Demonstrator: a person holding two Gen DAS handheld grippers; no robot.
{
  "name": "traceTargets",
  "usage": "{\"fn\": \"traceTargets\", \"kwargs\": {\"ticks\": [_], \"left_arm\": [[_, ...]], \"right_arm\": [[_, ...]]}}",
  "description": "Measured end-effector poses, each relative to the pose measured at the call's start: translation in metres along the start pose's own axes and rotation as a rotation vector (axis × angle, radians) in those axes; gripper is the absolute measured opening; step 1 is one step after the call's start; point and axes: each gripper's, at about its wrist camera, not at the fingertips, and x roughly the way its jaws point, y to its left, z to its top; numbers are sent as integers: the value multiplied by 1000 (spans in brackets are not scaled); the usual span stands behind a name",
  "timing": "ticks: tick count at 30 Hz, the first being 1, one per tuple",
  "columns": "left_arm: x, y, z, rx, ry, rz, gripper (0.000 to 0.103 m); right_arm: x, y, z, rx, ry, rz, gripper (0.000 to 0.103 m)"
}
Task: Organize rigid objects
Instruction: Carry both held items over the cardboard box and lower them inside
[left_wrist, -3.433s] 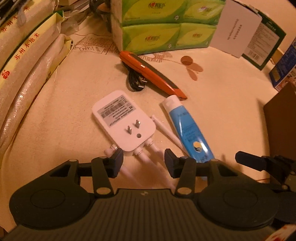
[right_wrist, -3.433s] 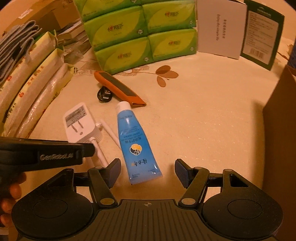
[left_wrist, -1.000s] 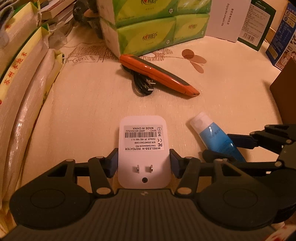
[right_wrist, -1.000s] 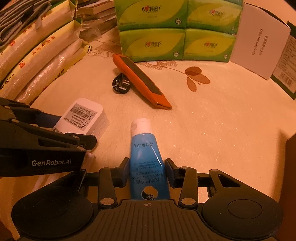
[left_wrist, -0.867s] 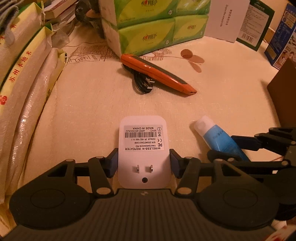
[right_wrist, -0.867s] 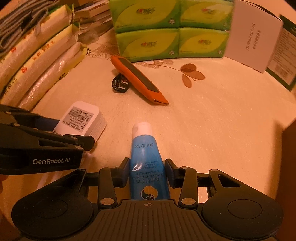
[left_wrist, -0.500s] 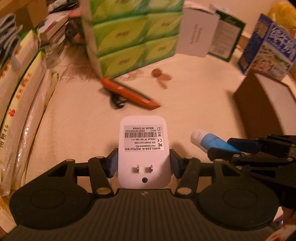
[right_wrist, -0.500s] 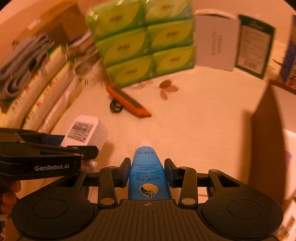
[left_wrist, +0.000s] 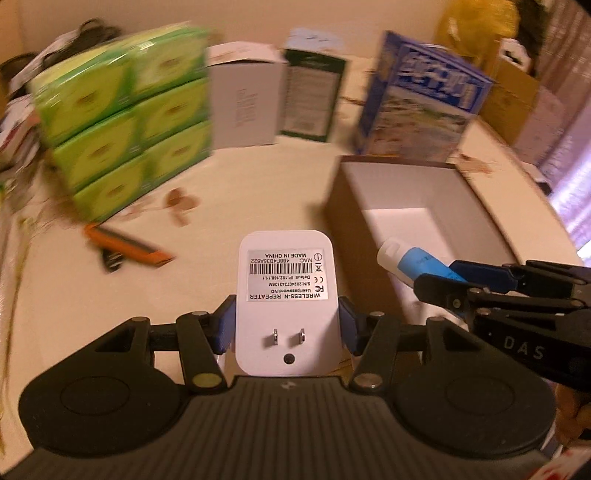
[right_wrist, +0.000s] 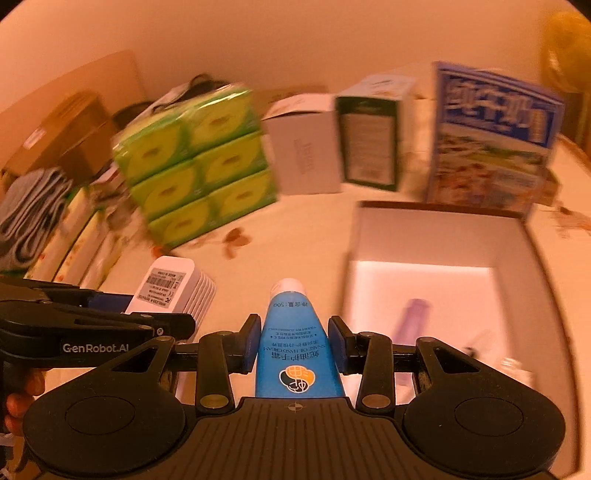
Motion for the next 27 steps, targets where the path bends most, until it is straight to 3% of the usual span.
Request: {"fn": "traceTargets", "kwargs": {"ticks": [11, 17, 27], "left_arm": [[39, -101, 30, 97, 41, -127, 52], [76, -133, 37, 130, 91, -141, 52], [129, -150, 47, 146, 139, -101, 52]], "right_arm": [[-23, -97, -8, 147, 6, -140, 37], [-10, -134, -13, 187, 31, -179, 37], [28, -170, -14, 244, 75, -221, 37]]}}
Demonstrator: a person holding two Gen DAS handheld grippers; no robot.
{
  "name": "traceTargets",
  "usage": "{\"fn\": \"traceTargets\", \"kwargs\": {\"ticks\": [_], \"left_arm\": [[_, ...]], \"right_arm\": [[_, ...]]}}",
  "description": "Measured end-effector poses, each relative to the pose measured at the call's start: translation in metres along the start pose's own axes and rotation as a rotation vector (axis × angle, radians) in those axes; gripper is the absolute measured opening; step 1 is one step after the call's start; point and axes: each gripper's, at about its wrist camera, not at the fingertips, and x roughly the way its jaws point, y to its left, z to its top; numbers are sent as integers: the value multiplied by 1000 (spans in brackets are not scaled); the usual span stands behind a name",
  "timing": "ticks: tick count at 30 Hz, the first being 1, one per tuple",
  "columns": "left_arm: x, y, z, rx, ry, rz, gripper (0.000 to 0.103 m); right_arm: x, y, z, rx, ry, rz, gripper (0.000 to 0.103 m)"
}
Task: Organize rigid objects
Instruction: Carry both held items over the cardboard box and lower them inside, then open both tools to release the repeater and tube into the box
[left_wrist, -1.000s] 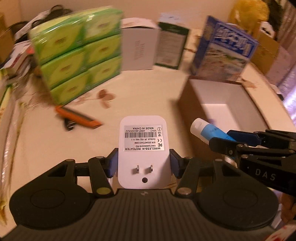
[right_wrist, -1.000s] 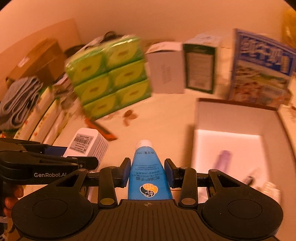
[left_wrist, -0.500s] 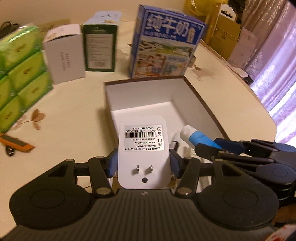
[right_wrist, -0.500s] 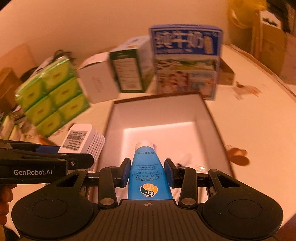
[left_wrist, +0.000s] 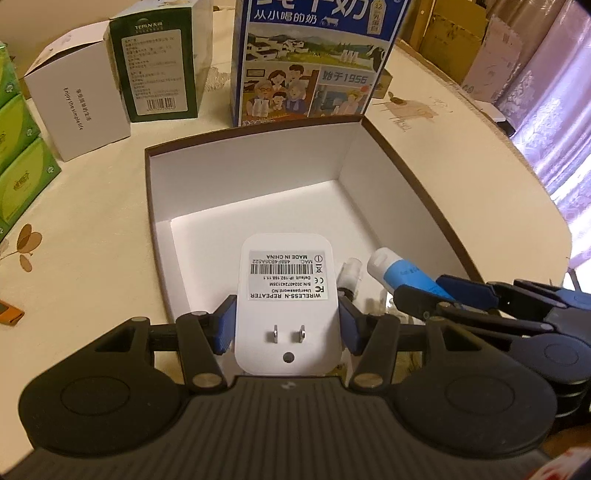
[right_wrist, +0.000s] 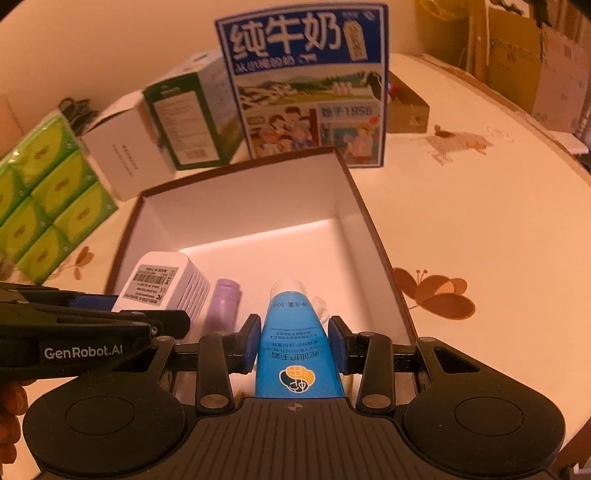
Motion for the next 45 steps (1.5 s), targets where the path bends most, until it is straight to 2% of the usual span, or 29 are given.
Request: {"fn": "traceTargets", "kwargs": {"ticks": [7, 8, 9, 14, 19, 27, 35, 45], "left_arm": [[12, 3, 8, -10, -11, 2, 52], [12, 4, 8, -9, -20, 7, 51], [11, 5, 9, -11, -31, 4, 46], [5, 12, 11, -40, -46, -6, 47], [-6, 18, 7, -47, -56, -17, 47], [-29, 29, -8, -59, -63, -38, 48], [-54, 37, -20, -75, -84, -52, 49], [-89, 55, -42, -94, -112, -42, 51]], "right_arm": [[9, -5, 9, 41, -33, -5, 37], [9, -5, 9, 50, -34, -2, 37], [9, -6, 10, 62, -32, 0, 37], [1, -6, 11, 86, -61, 8, 37], [-9, -3, 6, 88, -48, 16, 39], [-24, 2, -9, 124, -30, 37, 50], [-40, 10, -16, 128, -34, 46, 66], [-63, 29, -22, 117, -46, 58, 71]]}}
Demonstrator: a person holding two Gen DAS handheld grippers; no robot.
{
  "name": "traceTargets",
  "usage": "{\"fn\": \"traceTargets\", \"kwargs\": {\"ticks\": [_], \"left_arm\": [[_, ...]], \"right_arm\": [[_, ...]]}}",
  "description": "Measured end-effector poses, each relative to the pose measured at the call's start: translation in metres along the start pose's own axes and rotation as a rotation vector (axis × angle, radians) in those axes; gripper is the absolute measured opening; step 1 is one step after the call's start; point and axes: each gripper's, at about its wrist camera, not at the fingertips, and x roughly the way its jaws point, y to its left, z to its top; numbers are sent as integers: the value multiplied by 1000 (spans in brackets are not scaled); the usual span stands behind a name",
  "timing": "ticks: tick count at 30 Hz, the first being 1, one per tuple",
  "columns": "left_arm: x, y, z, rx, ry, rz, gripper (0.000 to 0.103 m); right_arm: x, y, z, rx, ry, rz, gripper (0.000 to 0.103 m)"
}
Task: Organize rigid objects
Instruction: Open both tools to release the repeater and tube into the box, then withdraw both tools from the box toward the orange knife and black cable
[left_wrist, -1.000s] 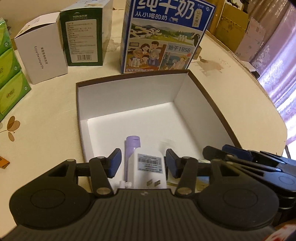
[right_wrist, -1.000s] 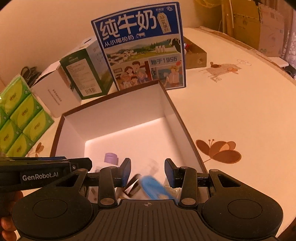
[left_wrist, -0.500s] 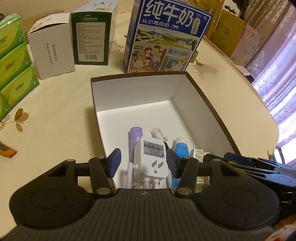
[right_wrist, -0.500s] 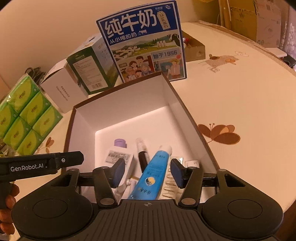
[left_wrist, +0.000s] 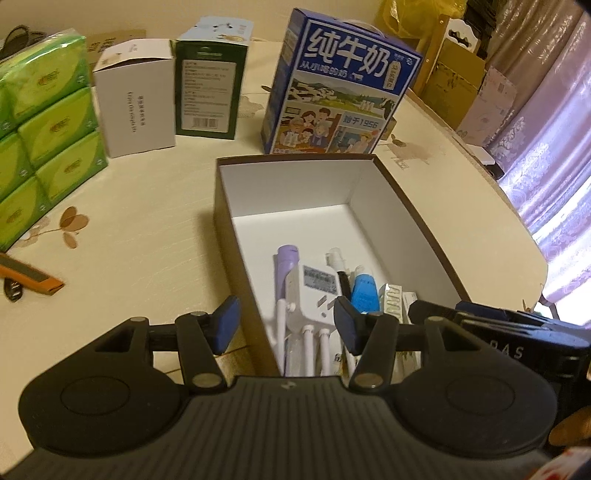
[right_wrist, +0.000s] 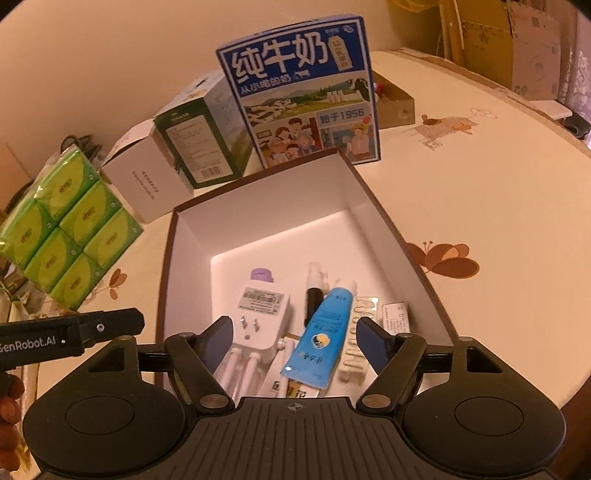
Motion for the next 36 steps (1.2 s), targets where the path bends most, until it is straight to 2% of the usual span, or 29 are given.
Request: {"fn": "traceTargets", "kwargs": {"ticks": [17, 36], "left_arm": [[-51, 63, -36, -99, -14, 87, 51], [-66, 121, -72, -190, 29, 165, 51]], "right_arm": [[-1, 68, -24, -110, 65, 111, 72], [22, 133, -56, -249, 155, 182, 73]]}}
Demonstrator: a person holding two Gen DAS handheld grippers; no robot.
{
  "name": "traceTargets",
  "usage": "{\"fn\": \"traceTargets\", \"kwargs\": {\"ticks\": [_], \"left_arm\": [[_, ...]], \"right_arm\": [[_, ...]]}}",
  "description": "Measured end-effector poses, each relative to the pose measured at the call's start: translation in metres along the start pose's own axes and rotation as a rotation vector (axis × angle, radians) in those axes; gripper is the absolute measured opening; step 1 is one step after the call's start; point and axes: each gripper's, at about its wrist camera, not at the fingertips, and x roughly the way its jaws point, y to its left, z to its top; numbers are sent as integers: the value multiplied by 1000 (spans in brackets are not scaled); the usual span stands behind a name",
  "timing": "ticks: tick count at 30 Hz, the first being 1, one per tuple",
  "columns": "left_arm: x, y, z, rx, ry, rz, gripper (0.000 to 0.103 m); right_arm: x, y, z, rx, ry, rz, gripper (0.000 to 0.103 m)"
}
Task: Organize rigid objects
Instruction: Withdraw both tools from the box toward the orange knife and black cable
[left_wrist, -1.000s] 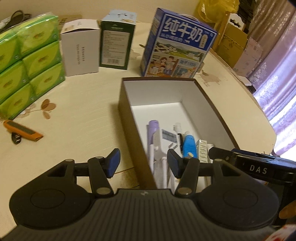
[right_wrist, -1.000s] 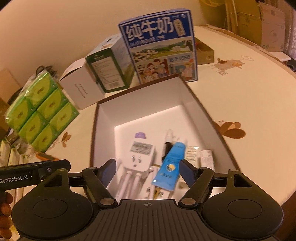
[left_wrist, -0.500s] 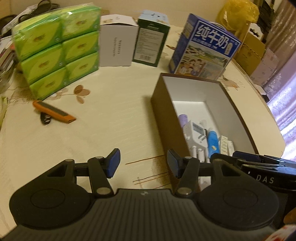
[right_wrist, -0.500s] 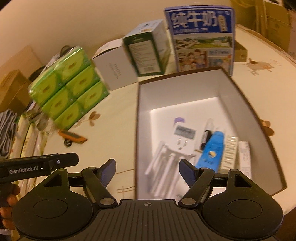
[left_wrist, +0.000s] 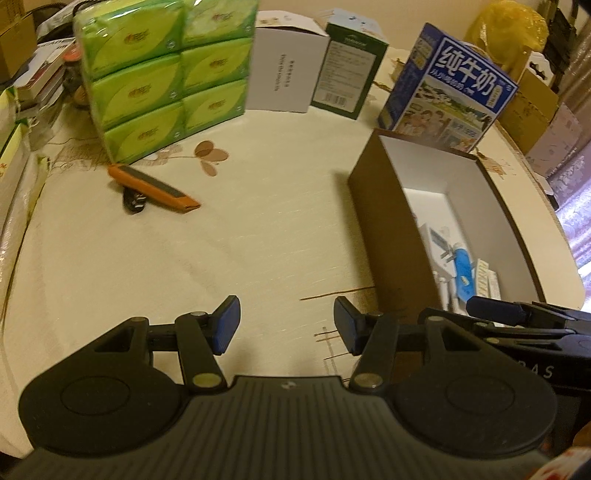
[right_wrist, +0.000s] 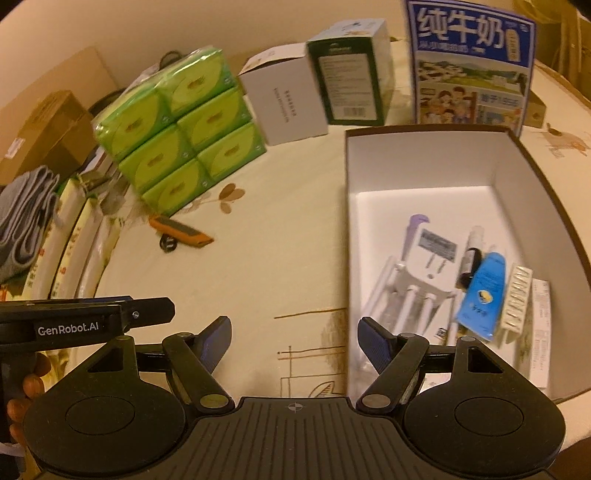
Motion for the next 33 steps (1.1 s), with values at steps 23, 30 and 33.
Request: {"fn": "traceTargets", "kwargs": {"ticks": [23, 30, 33], "left_arm": [[30, 65, 1, -70, 30, 139, 51], [45, 96, 10, -88, 33, 205, 51], [52, 108, 14, -94, 33, 224, 51]], "right_arm": [[76, 36, 14, -83, 66, 16, 72], [114, 60, 28, -180, 62, 20, 72], [128, 69, 33, -219, 57, 26, 72]]}}
